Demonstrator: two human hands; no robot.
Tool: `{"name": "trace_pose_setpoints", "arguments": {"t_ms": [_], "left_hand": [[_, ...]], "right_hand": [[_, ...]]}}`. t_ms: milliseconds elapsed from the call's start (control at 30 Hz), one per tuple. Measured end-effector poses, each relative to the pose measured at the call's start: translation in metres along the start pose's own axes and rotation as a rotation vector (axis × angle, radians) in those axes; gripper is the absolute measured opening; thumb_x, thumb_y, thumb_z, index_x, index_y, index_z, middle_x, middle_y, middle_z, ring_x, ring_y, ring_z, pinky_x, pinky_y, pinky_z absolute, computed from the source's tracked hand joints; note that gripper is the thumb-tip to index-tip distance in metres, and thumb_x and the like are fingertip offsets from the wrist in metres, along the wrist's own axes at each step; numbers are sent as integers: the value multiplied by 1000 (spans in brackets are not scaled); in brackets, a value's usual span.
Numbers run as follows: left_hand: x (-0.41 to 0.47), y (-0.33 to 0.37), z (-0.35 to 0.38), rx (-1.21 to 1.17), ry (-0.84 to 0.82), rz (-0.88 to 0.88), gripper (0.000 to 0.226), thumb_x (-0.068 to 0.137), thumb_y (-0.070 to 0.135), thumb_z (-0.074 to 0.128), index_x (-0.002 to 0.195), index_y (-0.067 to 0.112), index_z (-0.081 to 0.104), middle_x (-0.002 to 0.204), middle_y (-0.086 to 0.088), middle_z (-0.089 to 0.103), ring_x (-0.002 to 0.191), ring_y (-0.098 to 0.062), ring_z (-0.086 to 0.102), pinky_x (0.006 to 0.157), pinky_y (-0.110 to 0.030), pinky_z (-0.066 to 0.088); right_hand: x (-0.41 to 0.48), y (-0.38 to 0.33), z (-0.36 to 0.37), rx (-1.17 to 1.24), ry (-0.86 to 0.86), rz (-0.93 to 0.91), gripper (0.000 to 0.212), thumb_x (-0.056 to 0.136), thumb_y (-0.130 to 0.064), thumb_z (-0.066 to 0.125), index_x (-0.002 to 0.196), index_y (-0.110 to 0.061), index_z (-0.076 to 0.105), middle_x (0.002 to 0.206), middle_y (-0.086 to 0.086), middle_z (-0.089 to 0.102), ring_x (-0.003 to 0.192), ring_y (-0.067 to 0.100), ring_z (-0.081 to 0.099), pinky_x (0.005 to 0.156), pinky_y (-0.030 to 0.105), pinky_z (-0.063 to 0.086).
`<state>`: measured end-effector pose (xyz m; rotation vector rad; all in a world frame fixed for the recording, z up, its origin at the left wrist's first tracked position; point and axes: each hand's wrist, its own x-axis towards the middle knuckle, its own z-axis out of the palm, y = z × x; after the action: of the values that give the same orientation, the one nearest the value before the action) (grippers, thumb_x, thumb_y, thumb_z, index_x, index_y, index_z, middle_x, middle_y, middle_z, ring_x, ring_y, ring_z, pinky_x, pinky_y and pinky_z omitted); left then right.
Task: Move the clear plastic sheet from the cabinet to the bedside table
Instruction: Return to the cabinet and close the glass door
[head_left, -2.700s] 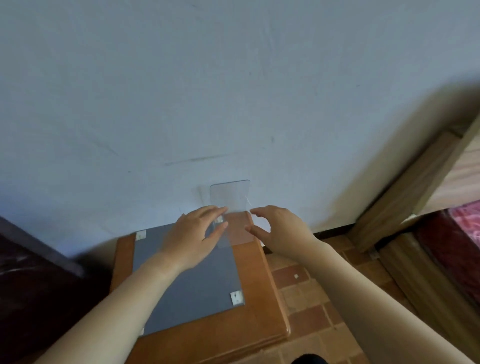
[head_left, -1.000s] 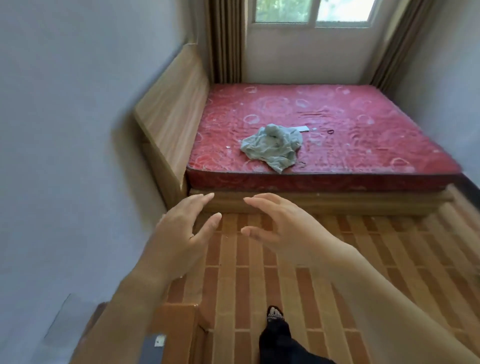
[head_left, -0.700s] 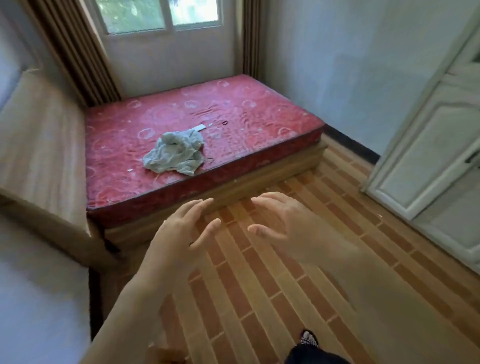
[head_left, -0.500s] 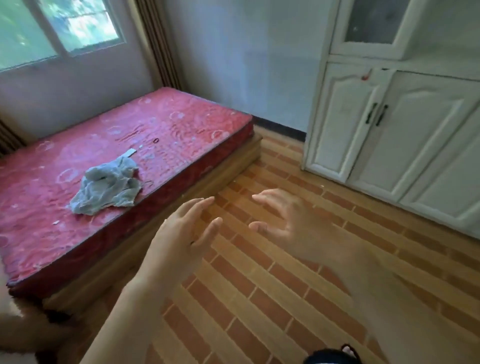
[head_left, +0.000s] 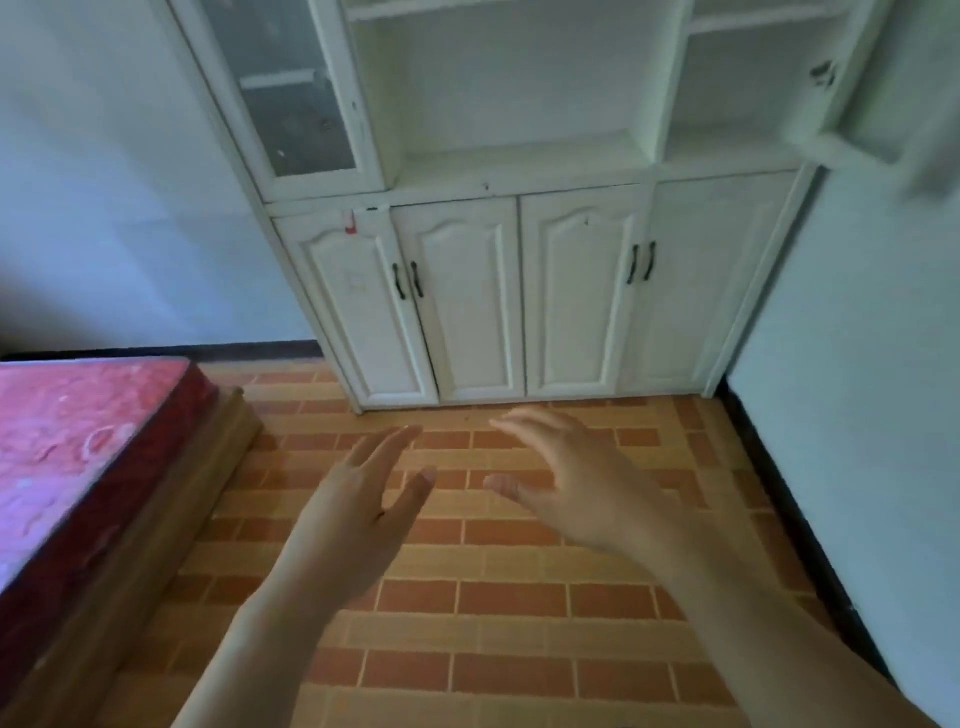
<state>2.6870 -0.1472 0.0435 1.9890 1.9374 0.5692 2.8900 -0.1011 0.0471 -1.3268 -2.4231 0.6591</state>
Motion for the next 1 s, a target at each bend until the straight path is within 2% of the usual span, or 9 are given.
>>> {"name": "trace_pose_setpoints", "arguments": {"t_ms": [267,367,533,633,700,800,900,1000], "left_hand": [[118,89,55,-3,-130,267,62,80,62,25,137,37,31,144,11,37,129,-11,37,102,-27,31],[156,105,71,-19,-177,339,61,82,66,26,136,38,33,142,10,39,129,-11,39,105,-32,35],[224,114,87,2,-249,439,60,81,62,26,136,37,32,142,10,40,129,-10,38,107,-31,32],[274,118,89,10,-244,489,54,87,56,32,138,37,31,144,11,38,131,-10,36,109,-33,30],[308,119,85,5,-226,536,54,89,57,35,138,34,32,143,11,39,130,-9,37,106,-28,29],[356,119,74,6,-194,587,63,82,63,26,138,34,33,143,11,40,130,-9,37,105,-26,27],[402,124,61,43,-154,617,63,84,67,26,139,36,29,146,11,36,133,-9,34,108,-30,25],[445,142,54,73,-151,688,58,87,59,29,140,35,28,147,10,34,134,-10,32,111,-36,27]], "right_hand": [[-5,107,-75,3,145,198,61,86,-59,41,140,-34,27,148,-18,26,133,1,25,99,19,19],[0,138,-86,12,173,271,60,86,-59,42,140,-36,27,147,-19,26,133,1,25,104,21,21],[36,172,-99,20,193,354,61,85,-58,42,139,-35,28,147,-17,27,133,4,27,107,25,25],[71,189,-112,-7,248,378,56,86,-56,45,137,-35,32,144,-15,34,129,6,36,105,27,32],[95,198,-125,-32,278,405,55,87,-55,45,137,-35,32,145,-15,34,128,6,36,101,22,29],[132,208,-144,-32,308,423,57,86,-56,45,137,-38,30,147,-16,30,130,5,33,99,21,26],[167,217,-162,-62,353,418,57,85,-58,44,137,-40,29,148,-18,28,131,5,31,99,21,25],[187,227,-180,-96,407,451,57,85,-57,44,137,-40,28,149,-17,27,134,6,29,102,23,24]]}}
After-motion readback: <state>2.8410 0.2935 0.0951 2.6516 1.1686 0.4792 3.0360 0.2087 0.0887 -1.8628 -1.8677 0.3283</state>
